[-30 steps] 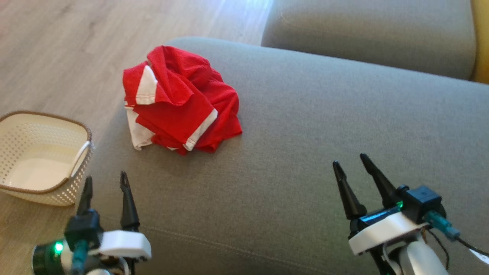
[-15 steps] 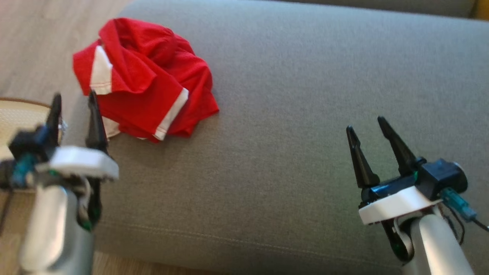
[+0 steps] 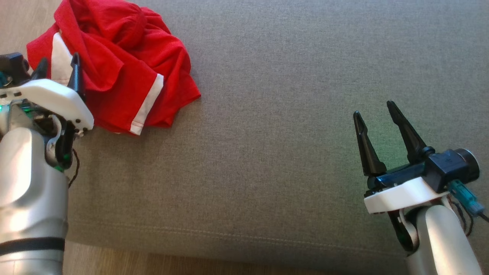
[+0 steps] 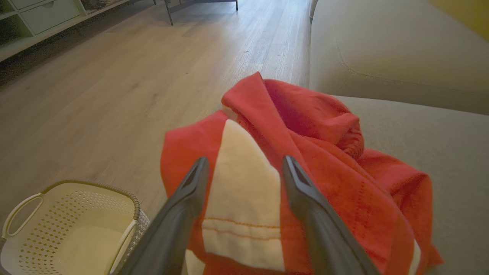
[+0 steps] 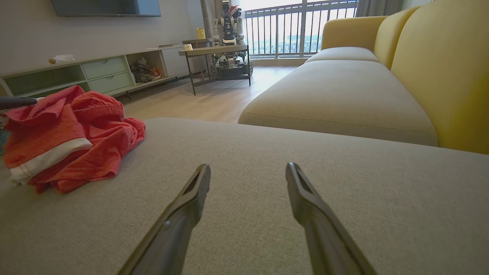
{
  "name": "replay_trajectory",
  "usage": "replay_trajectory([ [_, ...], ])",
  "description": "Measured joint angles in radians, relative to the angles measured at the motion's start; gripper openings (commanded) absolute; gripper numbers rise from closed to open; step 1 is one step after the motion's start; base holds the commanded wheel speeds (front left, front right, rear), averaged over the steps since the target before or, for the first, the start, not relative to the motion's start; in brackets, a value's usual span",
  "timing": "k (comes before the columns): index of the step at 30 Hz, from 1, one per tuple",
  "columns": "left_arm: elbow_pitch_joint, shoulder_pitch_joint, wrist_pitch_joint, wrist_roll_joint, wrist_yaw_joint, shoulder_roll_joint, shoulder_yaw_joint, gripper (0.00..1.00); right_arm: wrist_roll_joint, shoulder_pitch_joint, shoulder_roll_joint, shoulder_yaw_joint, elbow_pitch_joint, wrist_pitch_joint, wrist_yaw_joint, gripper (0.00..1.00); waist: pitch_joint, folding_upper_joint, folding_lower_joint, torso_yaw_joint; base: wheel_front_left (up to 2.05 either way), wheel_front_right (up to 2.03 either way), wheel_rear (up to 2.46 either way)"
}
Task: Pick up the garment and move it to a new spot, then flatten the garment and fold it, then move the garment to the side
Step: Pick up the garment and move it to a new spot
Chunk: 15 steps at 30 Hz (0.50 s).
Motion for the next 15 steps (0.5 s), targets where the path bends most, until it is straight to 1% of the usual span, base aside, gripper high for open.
replay_trajectory([
  [6, 0.109, -0.053, 0.036, 0.000, -0.021, 0.016, -0.026, 1.00, -0.001, 0.000, 0.000, 0.000, -0.011, 0.002, 0.000, 1.00, 0.016, 0.0000, -0.0002, -0.004, 0.00, 0.00, 0.00],
  [11, 0.177, -0.077, 0.049, 0.001, -0.028, 0.017, -0.045, 1.00, -0.001, -0.001, -0.001, -0.002, -0.013, 0.007, 0.000, 1.00, 0.024, 0.0000, -0.0002, -0.005, 0.00, 0.00, 0.00],
  [12, 0.189, -0.081, 0.049, 0.001, -0.030, 0.016, -0.049, 0.00, -0.001, -0.001, -0.001, -0.001, -0.013, 0.010, 0.000, 1.00, 0.025, 0.0000, -0.0002, -0.005, 0.00, 0.00, 0.00],
  [14, 0.204, -0.086, 0.046, 0.001, -0.038, 0.016, -0.052, 0.00, -0.001, -0.001, -0.001, 0.000, -0.013, 0.010, 0.000, 1.00, 0.023, 0.0000, -0.0002, -0.005, 0.00, 0.00, 0.00],
  [15, 0.213, -0.092, 0.016, 0.000, -0.038, 0.016, -0.051, 0.00, -0.001, -0.001, -0.001, 0.001, -0.012, 0.010, 0.000, 1.00, 0.020, 0.0000, -0.0002, -0.004, 0.00, 0.00, 0.00],
])
